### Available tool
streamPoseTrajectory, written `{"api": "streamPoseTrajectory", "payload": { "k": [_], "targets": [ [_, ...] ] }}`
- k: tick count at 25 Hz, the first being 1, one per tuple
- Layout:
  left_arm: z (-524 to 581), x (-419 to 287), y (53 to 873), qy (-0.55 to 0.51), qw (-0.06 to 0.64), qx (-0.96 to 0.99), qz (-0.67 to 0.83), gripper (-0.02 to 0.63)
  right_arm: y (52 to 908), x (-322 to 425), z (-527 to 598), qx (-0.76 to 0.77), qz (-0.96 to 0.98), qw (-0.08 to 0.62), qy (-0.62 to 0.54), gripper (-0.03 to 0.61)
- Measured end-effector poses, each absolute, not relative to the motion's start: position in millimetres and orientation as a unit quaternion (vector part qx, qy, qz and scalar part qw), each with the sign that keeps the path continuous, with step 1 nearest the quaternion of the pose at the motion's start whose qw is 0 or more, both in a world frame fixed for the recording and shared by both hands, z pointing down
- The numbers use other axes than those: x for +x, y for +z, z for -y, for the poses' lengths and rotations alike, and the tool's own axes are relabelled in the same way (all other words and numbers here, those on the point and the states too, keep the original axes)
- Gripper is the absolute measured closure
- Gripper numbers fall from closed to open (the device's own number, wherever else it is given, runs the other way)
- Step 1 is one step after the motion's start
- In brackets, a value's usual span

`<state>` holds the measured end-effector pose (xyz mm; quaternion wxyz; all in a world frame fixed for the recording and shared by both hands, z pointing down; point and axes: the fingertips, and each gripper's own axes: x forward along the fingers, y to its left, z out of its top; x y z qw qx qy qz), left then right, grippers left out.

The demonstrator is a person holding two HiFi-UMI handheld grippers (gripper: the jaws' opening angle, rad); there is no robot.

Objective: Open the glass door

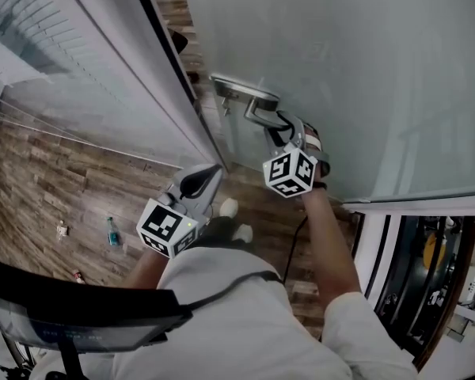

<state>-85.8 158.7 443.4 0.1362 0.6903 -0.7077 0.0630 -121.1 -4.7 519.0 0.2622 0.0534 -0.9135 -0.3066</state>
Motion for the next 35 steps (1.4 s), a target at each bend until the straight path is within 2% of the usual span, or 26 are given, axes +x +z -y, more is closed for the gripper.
{"api": "streamPoseTrajectory", "payload": {
  "k": [4,10,14,22,28,35],
  "targets": [
    [-133.9,-88.9,450.4,0.082,0.132,0.718,0.679,0.614,524.1,-131.8,17.4,0.058,0.907,0.278,-0.312,0.411],
    [-152.2,-46.0,441.3,0.08,0.078,0.776,0.62,0.614,518.8,-107.5,-14.5,0.087,0.893,0.295,-0.328,0.424],
    [-146.5,-29.4,423.3,0.087,0.079,0.805,0.582,0.614,506.8,-110.4,-17.7,0.092,0.891,0.307,-0.321,0.428],
    [-238.2,45.4,382.4,0.072,0.063,0.84,0.534,0.614,479.1,-54.7,-100.5,0.1,0.882,0.323,-0.329,0.443],
    [-242.0,45.0,401.7,0.074,0.058,0.851,0.516,0.614,492.8,-64.2,-91.7,0.119,0.879,0.324,-0.328,0.443],
    [-191.7,21.4,406.7,0.081,0.081,0.839,0.532,0.613,487.2,-87.3,-43.8,0.112,0.883,0.318,-0.326,0.453]
  ]
}}
